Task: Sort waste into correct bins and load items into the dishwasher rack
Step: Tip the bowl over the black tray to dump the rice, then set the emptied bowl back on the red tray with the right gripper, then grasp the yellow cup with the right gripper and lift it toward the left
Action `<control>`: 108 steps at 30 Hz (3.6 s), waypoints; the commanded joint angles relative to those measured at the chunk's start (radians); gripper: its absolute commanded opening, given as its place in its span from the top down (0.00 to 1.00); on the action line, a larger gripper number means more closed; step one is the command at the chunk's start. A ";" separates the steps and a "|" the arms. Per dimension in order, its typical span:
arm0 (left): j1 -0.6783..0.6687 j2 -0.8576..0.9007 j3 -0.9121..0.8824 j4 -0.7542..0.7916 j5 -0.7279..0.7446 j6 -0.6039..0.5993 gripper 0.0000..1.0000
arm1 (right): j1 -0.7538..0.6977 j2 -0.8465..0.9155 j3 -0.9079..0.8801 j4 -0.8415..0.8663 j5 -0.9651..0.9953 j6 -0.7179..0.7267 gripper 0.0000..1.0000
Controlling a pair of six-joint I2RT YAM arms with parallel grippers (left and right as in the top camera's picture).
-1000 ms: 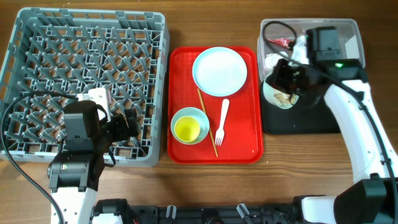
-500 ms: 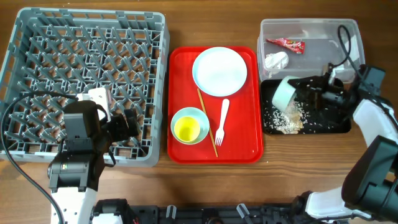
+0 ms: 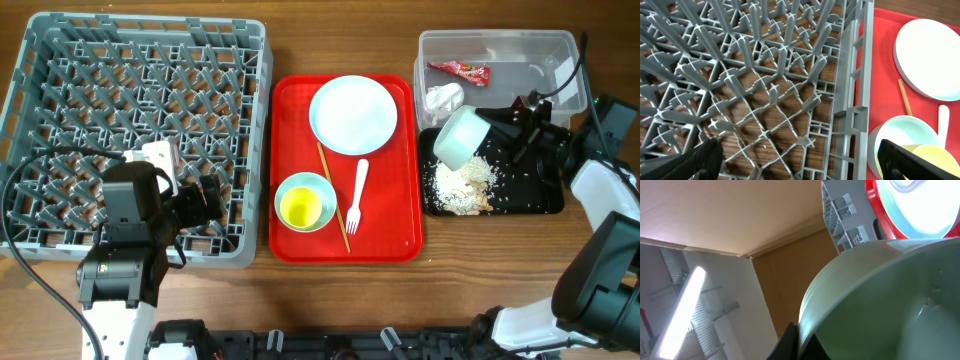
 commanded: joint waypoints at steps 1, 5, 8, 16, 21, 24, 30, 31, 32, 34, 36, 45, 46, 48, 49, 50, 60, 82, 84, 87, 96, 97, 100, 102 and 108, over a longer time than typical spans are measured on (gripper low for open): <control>0.008 0.000 0.016 0.002 0.012 -0.006 0.00 | -0.006 0.011 0.001 0.007 -0.062 0.012 0.95; 0.008 0.000 0.016 0.002 0.012 -0.006 0.00 | -0.005 0.011 0.001 0.007 0.068 -0.106 0.96; 0.008 0.000 0.016 0.002 0.012 -0.006 0.00 | -0.005 0.011 0.001 0.007 0.126 -0.102 0.96; 0.008 0.000 0.016 0.002 0.012 -0.006 0.00 | 0.014 0.012 0.001 -0.098 0.112 -0.483 0.96; 0.008 0.000 0.016 -0.002 0.012 -0.006 0.00 | 0.061 0.007 0.001 -0.204 0.232 -0.580 0.95; 0.008 0.000 0.016 -0.001 0.012 -0.006 0.00 | 0.101 -0.049 0.001 -0.209 0.287 -0.680 0.96; 0.008 0.000 0.016 0.000 0.012 -0.006 0.00 | 0.111 -0.060 0.002 -0.135 -0.026 -0.863 0.96; 0.008 0.000 0.016 0.000 0.012 -0.006 0.00 | 0.101 -0.060 0.002 -0.133 0.089 -0.725 0.96; 0.008 0.000 0.016 -0.002 0.012 -0.006 0.00 | 0.098 -0.060 0.002 -0.153 0.206 -0.592 0.96; 0.008 0.000 0.016 -0.002 0.012 -0.006 0.00 | 0.099 -0.060 0.002 -0.140 0.258 -0.521 0.95; 0.008 0.000 0.016 -0.002 0.012 -0.006 0.00 | 0.099 -0.060 0.002 -0.146 0.258 -0.526 0.96; 0.008 0.000 0.016 -0.001 0.012 -0.006 0.00 | 0.278 -0.164 0.235 -0.697 0.806 -0.874 0.96; 0.008 0.000 0.016 -0.001 0.012 -0.006 0.00 | 0.332 -0.190 0.301 -0.734 0.888 -0.890 0.95; 0.008 0.000 0.016 -0.001 0.012 -0.006 0.00 | 0.468 -0.202 0.413 -0.768 1.061 -0.895 0.95; 0.008 0.000 0.016 -0.001 0.012 -0.006 0.00 | 0.533 -0.202 0.423 -0.743 1.114 -0.903 0.95; 0.008 0.000 0.016 -0.001 0.012 -0.006 0.00 | 0.604 -0.200 0.423 -0.706 1.171 -0.917 0.95; 0.008 0.000 0.016 -0.002 0.012 -0.006 0.00 | 0.969 0.178 0.419 -0.356 1.483 -0.938 0.95; 0.008 0.000 0.016 -0.005 0.012 -0.006 0.00 | 1.106 0.061 0.321 -0.750 1.289 -0.828 0.47; 0.008 0.000 0.016 -0.005 0.012 -0.006 0.00 | 1.118 0.062 0.294 -0.716 1.289 -0.807 0.53; 0.008 0.000 0.016 -0.005 0.012 -0.006 0.00 | 1.135 0.073 0.267 -0.684 1.289 -0.783 0.59; 0.008 0.000 0.016 -0.003 0.012 -0.006 0.00 | 1.126 0.095 0.334 -0.682 1.290 -0.754 0.96; 0.008 0.000 0.016 0.010 0.012 -0.006 0.00 | 1.110 0.073 0.373 -0.710 1.290 -0.760 0.96; 0.008 0.000 0.016 0.108 0.189 -0.006 0.00 | 1.014 -0.044 0.464 -0.734 1.289 -0.756 0.96; 0.008 0.007 0.016 0.184 0.338 -0.019 0.00 | 0.941 -0.111 0.470 -0.729 1.288 -0.714 0.96; 0.008 0.247 0.016 0.641 0.908 -0.322 0.00 | 0.747 -0.137 0.470 -0.658 0.721 -0.738 0.96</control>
